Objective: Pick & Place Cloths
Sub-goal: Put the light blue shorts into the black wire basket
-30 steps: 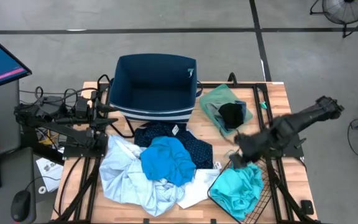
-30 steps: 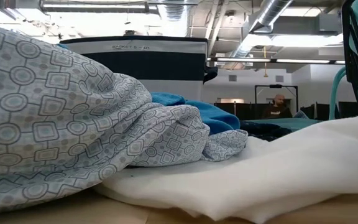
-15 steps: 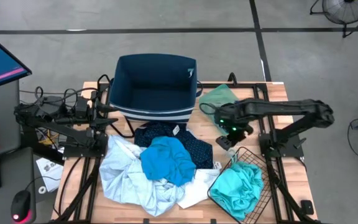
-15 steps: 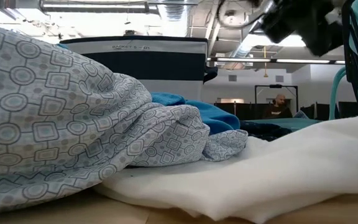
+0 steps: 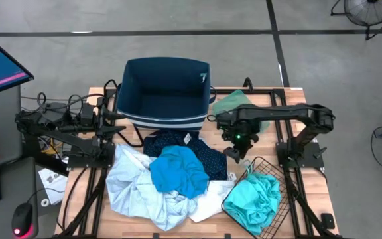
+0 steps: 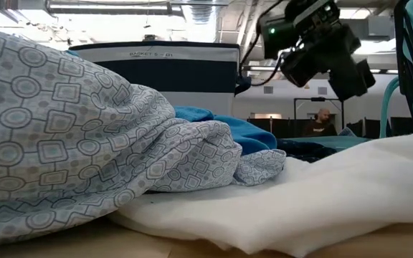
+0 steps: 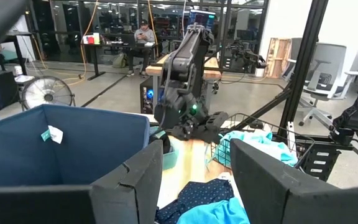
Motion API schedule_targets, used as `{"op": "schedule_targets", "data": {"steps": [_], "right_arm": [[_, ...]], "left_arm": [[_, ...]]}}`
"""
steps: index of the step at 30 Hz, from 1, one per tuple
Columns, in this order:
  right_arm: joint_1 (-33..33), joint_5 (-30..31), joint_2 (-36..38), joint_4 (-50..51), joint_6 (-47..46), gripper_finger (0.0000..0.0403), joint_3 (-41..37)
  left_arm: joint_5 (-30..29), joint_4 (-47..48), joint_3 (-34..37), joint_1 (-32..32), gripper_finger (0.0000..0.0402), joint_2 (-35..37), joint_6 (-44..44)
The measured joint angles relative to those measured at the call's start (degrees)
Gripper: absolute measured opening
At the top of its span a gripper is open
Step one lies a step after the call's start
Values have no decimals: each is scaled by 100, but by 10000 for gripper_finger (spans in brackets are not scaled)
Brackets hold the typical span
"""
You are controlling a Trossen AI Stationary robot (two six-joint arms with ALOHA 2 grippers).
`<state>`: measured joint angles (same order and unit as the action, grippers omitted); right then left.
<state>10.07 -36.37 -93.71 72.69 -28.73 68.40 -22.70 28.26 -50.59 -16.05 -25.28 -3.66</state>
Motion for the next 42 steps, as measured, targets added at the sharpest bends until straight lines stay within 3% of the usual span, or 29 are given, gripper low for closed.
{"op": "schedule_targets", "data": {"steps": [4,9,15,24,35,42], "right_arm": [[68,-206,-164,48,345,188,0],[57,-276,-332,46,566,251,0],[46,12,-602,103,823,296,0],[5,790,-962,624,1169,300,0],[-413,777,-977,786,1218,300,-4],[-252,615,-977,793,1085,300,-4]], "left_arm": [[0,5,0,1,173,0,0],[0,5,0,1,173,0,0],[0,7,0,1,173,0,0],[0,10,0,0,173,0,34],[0,28,0,0,173,0,39],[0,29,0,2,173,0,39]]}}
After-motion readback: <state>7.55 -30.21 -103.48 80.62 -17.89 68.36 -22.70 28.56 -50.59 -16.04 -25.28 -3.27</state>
